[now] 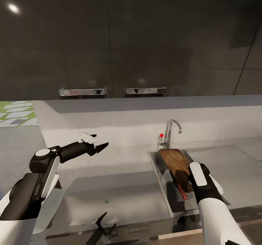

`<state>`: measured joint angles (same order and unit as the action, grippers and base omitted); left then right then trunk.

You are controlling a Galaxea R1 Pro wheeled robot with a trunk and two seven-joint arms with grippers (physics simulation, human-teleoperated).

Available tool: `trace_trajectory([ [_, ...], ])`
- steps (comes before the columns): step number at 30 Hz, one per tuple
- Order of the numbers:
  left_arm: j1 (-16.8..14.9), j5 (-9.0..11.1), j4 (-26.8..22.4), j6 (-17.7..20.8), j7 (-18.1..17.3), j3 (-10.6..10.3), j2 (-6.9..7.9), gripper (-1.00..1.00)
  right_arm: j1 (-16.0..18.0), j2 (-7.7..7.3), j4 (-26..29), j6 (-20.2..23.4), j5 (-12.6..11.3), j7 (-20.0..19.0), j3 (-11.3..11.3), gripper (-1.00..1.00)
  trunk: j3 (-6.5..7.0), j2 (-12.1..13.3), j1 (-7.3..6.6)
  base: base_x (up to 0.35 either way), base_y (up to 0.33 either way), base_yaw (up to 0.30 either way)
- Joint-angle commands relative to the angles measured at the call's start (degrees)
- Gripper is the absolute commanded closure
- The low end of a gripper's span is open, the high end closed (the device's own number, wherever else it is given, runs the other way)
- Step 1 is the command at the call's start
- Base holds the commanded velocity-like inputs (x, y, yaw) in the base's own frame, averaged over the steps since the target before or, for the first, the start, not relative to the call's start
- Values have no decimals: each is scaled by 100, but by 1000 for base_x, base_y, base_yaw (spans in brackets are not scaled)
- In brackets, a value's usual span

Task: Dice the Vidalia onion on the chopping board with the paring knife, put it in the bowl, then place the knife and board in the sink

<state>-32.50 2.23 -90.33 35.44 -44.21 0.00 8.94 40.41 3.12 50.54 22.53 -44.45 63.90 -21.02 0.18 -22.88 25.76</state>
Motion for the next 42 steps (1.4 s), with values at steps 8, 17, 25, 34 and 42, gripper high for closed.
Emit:
trace_trajectory([
  [8, -2, 23, -2, 42, -2, 0, 2, -100, 2, 4, 9, 55, -2, 17, -16, 100, -22, -5, 3, 46, 0, 18],
  [17, -2, 23, -2, 42, -2, -1, 2, -100, 2, 4, 9, 58, -2, 17, -21, 100, -99, -5, 3, 1, 0, 18],
  [25, -2, 23, -2, 42, -2, 0, 2, -100, 2, 4, 9, 47, -2, 13, -24, 100, -169, -5, 3, 0, 0, 0],
  [34, -2, 23, -2, 50, -6, -20, 2, -100, 2, 4, 9, 35, -2, 9, -25, 100, -247, -5, 3, 0, 0, 0],
  [42, -2, 23, -2, 57, -8, -17, 2, -100, 2, 4, 9, -273, -2, 8, -49, 100, -316, -5, 3, 0, 0, 0],
])
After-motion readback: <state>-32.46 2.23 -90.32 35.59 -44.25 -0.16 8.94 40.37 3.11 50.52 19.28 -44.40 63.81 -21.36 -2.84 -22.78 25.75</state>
